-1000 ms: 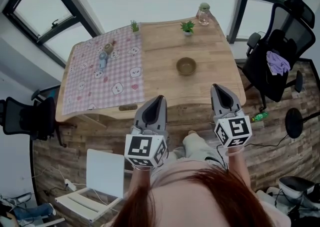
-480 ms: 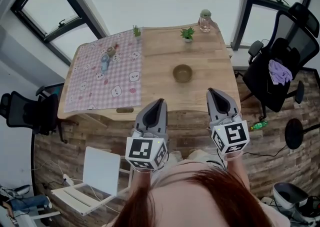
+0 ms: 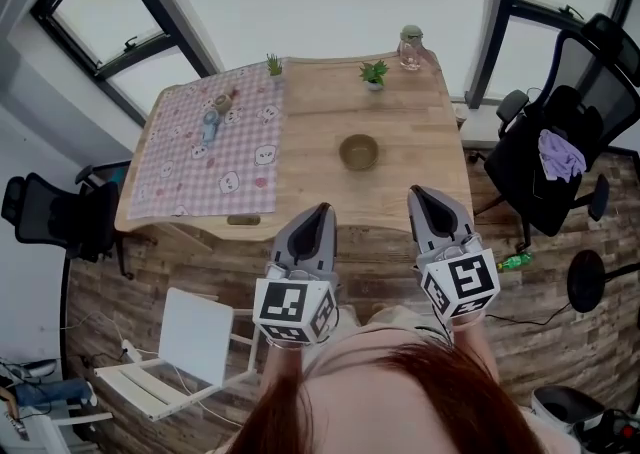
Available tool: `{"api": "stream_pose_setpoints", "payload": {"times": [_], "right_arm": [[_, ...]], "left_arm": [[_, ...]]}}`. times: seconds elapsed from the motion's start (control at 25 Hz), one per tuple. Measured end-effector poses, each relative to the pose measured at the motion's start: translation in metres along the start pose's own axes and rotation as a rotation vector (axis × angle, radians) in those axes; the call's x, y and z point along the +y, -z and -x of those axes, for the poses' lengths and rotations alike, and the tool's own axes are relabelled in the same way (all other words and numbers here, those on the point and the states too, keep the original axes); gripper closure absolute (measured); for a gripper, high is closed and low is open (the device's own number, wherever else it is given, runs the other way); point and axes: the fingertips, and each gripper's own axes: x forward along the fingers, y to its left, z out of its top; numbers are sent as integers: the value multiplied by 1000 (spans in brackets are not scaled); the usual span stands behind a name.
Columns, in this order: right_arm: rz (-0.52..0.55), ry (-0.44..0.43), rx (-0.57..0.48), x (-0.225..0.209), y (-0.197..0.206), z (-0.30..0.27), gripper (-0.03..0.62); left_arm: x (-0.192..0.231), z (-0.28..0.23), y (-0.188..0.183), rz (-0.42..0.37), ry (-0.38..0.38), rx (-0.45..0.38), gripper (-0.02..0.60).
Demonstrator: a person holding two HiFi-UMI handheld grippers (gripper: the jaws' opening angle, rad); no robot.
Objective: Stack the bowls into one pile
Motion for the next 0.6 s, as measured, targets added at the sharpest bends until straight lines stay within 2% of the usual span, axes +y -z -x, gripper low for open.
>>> {"api": "stream_pose_setpoints", "payload": {"times": [0.36, 0.6], "right_arm": [[38, 4, 6, -8, -2, 6, 594], [25, 18, 2, -8, -4, 4, 594]], "left_arm": [[-12, 1, 2, 9, -2, -2, 571], [-10, 3, 2, 6, 14, 8, 571]]}}
